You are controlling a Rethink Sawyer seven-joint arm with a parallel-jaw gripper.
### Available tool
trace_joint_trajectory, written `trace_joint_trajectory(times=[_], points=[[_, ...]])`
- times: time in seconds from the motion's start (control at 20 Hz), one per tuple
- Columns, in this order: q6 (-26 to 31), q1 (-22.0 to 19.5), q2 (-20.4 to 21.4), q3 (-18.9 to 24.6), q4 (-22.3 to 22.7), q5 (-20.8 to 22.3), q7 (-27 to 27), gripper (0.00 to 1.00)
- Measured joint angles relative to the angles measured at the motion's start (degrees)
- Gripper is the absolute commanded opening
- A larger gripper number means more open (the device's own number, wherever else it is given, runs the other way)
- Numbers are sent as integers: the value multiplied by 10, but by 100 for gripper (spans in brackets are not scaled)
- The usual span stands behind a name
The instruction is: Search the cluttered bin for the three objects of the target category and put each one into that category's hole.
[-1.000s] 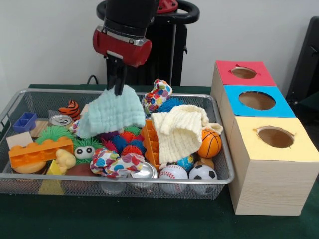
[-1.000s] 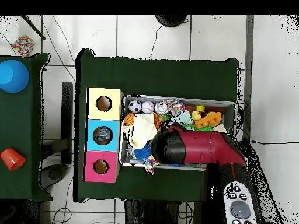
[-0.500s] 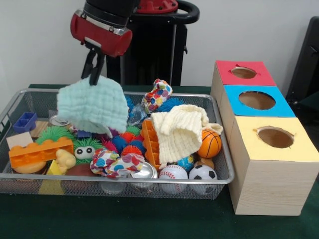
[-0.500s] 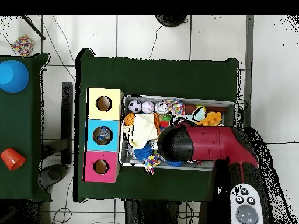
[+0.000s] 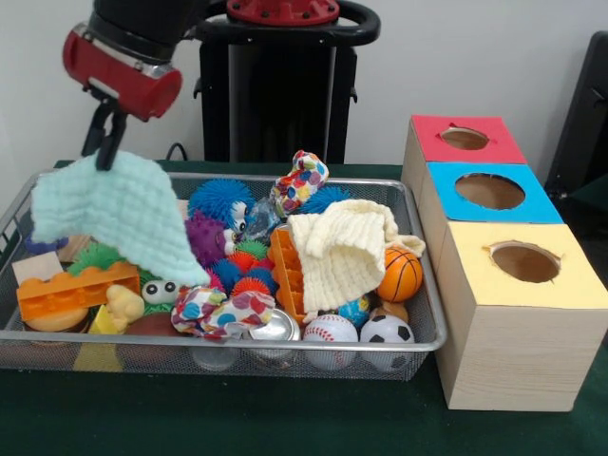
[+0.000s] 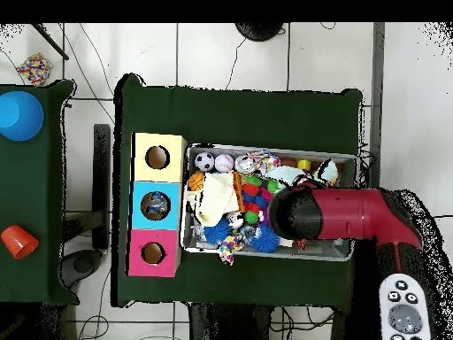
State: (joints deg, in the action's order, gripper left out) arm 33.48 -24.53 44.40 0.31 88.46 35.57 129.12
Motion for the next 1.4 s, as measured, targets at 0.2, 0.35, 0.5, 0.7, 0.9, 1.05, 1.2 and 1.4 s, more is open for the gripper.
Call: trace_joint_trajectory(times=[0.2,0.35,0.5,0.7,0.9,1.05,1.2,1.4], points=[[0,-24,-17,0,-12,14,0,0],[0,-33,-26,0,-18,28,0,0],[0,-35,-32,0,-20,37,0,0],[0,-42,-32,7,-19,38,0,100],[0,-74,-28,34,-16,27,0,100],[0,-93,-27,48,-14,17,0,100],[0,-111,-26,64,-12,7,0,100],[0,-147,-25,105,0,-20,-1,100]])
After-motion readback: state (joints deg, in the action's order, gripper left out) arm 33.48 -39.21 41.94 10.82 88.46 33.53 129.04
